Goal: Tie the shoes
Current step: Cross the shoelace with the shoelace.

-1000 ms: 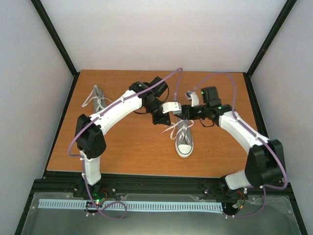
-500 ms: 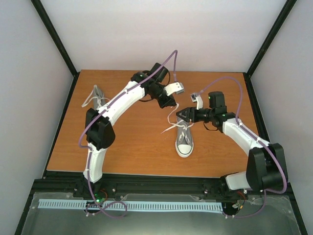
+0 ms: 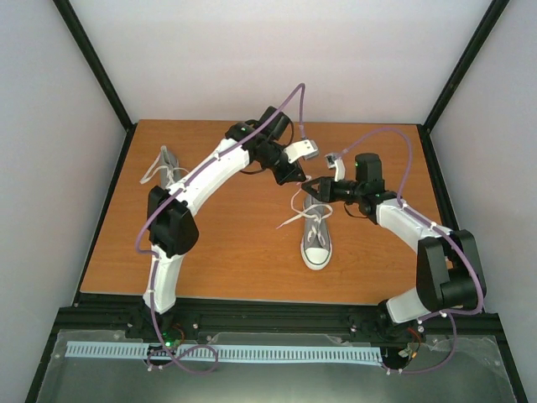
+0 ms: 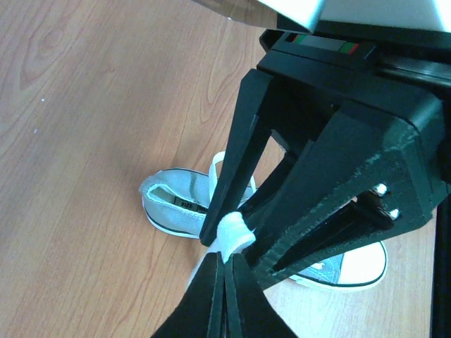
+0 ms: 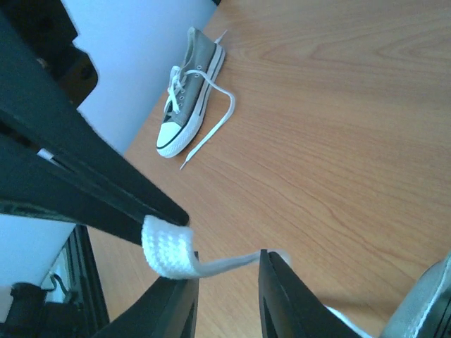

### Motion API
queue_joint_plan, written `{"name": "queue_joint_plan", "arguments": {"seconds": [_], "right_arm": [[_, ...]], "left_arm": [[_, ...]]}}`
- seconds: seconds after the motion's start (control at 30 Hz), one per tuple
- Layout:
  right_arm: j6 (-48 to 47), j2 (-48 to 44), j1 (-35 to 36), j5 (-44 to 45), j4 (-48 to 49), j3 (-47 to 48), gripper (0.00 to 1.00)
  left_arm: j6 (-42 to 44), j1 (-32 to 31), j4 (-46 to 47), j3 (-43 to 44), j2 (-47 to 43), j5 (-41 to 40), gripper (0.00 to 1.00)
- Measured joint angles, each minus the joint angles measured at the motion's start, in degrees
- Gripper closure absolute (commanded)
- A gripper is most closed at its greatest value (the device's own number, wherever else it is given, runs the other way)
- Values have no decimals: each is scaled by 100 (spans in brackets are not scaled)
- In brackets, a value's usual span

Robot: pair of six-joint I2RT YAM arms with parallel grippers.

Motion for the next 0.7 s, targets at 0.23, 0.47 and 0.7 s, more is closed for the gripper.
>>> {"name": "queue_joint_plan", "arguments": {"seconds": [0.23,0.47,0.7], "right_arm": [[-55,-17,0,133,177,4,97],[-269,-385,-157,627,-142,-74,97],[-308,-682,-461,970,-350,-201,97]], "left_arm": [[-94,0,0,46,13,116,99],[-155,0,-2,50,107,107,96],[-227,0,33,52,402,74,35]]}}
